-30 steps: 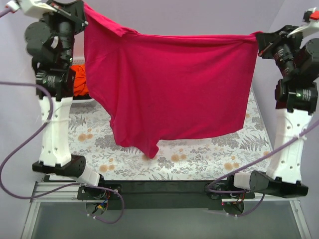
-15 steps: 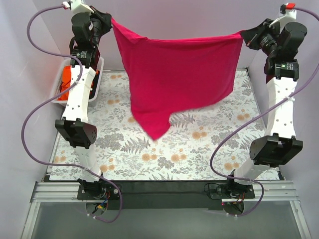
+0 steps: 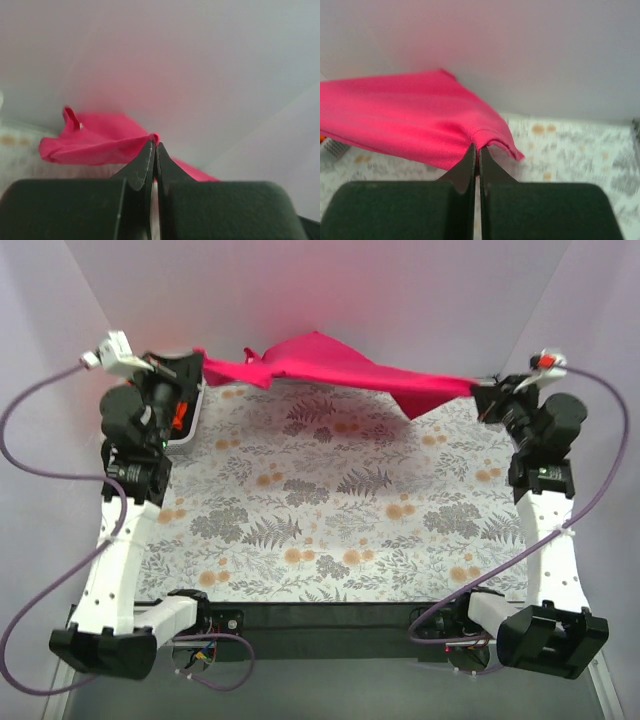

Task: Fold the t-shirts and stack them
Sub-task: Flatten the tshirt out

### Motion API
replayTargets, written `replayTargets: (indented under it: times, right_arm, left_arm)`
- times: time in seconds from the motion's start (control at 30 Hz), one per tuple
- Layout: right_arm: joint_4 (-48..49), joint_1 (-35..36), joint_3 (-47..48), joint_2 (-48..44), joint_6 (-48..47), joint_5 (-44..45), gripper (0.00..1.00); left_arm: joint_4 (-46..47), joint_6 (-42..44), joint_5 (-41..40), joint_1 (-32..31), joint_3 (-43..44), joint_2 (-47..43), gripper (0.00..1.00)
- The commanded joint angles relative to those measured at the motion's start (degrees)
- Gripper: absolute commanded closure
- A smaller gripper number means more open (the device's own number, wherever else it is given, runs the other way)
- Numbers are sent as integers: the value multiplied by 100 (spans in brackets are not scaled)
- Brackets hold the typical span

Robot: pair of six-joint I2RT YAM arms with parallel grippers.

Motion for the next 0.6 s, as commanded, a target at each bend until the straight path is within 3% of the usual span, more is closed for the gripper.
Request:
replayTargets:
  times: [0.0,0.03,0.13,0.23,0.4,0.57]
  right_arm:
    - [175,-41,-1328,-291,-358,-11,99]
    - [175,-41,-1914,-362,-332,15,99]
    - [219,-32,-2892,-547,-104,-143,99]
    - [193,20,-3430,-600,282,-336,99]
    - [-245,73,-3933,-574,1030,-302,99]
    - [-1159,73,-4100,-416,1136,199,99]
  left_arm:
    - [-220,-829,183,30,-1716,-576,100]
    - [-255,-1016,210,30,-2592,-1110,100]
    - [-571,-1544,263,30,-4167,-1990,100]
    - [-1335,-1781,-287,22,-4839,-2703,100]
    - [-2425,-1993,-1492,-40,-4886,-3049,100]
    - [-2514,-1984,-1583,-66,-4956,-3005,100]
